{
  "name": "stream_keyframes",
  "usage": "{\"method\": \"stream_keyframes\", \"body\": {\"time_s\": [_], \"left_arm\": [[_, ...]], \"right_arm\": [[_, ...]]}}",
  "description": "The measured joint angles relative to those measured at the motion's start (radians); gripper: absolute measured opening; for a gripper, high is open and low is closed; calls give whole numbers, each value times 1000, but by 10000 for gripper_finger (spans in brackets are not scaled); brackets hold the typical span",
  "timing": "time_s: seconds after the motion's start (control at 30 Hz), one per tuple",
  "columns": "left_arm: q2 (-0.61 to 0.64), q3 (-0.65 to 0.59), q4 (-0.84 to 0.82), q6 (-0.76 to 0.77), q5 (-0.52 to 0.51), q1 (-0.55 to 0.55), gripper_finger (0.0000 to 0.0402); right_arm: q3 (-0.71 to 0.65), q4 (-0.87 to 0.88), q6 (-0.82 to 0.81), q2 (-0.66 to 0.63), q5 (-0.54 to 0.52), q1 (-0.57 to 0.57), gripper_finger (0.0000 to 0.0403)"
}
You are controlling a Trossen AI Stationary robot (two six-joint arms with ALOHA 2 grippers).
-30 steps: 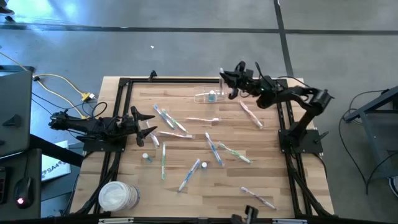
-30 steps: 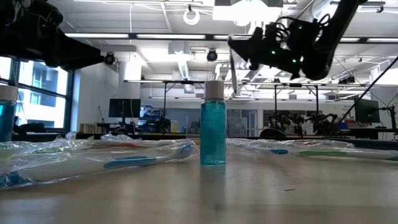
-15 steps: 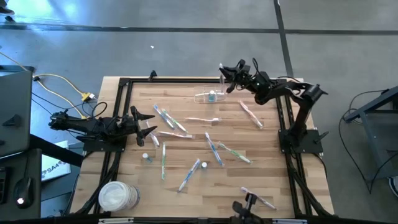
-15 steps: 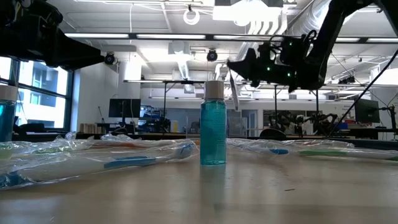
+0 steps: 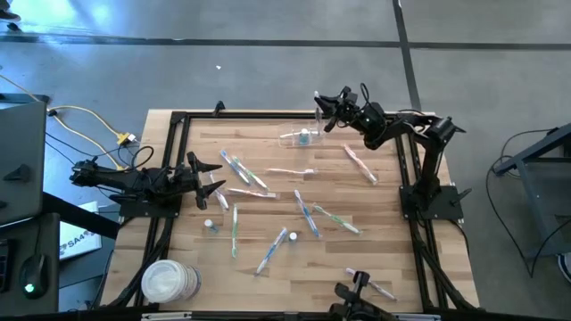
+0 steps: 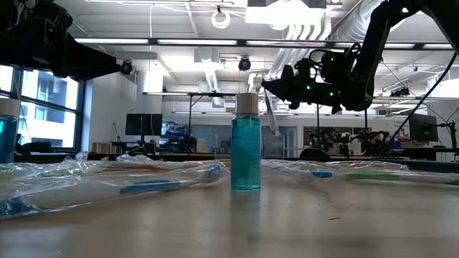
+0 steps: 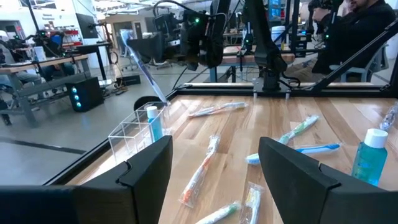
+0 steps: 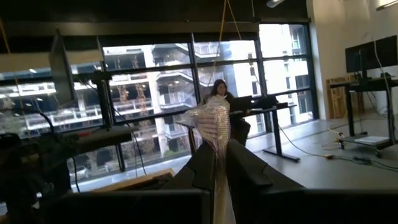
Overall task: Pick & Place toothbrushing station
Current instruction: Put the top right violet toothbrush into the transparent organizer
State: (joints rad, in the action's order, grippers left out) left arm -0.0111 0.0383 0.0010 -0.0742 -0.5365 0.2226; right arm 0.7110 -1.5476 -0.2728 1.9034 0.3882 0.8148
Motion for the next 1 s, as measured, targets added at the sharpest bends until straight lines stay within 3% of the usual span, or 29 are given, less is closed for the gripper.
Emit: {"method": "stream_keyframes", "body": {"time_s": [0.2, 0.43, 1.0], "left_arm": [[0, 0, 0, 0, 0, 0, 239], [0, 0, 0, 0, 0, 0, 239], [0, 0, 0, 0, 1, 0, 239]], "right_arm": [[48, 1, -10, -1, 30, -4, 15], [59, 147, 71, -1, -30, -13, 15], [59, 247, 106, -1, -30, -45, 16]]}}
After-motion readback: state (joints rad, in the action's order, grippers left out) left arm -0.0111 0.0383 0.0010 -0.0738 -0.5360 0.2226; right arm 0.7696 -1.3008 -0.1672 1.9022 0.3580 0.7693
